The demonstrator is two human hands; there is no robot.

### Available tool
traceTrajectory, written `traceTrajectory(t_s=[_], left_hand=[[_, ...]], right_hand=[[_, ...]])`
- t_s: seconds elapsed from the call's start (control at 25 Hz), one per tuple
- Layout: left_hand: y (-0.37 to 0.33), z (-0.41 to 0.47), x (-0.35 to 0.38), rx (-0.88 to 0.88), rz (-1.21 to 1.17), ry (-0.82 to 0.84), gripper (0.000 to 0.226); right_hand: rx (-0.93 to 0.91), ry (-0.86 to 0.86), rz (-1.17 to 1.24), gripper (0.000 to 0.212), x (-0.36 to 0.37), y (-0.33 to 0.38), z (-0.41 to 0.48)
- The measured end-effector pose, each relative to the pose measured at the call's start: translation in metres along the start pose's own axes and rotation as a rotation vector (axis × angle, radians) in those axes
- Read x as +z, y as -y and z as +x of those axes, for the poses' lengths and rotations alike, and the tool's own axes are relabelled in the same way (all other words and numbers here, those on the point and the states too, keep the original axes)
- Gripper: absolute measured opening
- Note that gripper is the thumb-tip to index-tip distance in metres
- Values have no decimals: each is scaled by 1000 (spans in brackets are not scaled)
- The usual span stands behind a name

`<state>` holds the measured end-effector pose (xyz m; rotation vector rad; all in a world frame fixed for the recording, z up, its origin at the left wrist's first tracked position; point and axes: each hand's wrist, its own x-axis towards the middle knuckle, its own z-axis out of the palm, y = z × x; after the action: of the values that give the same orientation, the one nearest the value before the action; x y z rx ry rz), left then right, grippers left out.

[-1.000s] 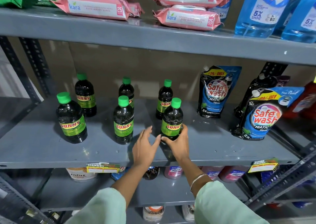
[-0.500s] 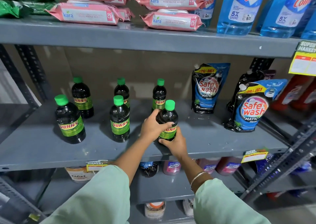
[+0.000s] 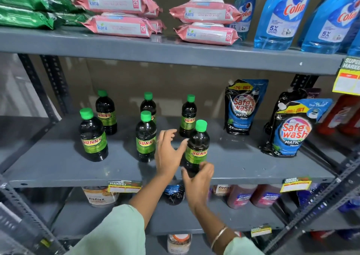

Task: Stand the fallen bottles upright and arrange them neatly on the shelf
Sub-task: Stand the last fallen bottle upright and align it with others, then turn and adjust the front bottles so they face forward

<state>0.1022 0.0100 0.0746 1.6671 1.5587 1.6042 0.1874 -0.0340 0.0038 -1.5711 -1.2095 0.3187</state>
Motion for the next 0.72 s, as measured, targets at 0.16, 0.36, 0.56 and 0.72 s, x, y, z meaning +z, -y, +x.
traceTrajectory(t_s=[0.16,0.36,0.56,0.72], left_hand=[[14,16,-36,39,201,-338,46],[42,68,-79,-195,74,10,62],[55,84,-88,-229,15,185,42],[56,79,-91,-211,-6,215,40]], right_hand=[[-128,261,0,42,34,24,-19],[-48,437,33,70,84,65,14],[142,471,154,65,120,78,28],[190,431,195,58,119,74,20]])
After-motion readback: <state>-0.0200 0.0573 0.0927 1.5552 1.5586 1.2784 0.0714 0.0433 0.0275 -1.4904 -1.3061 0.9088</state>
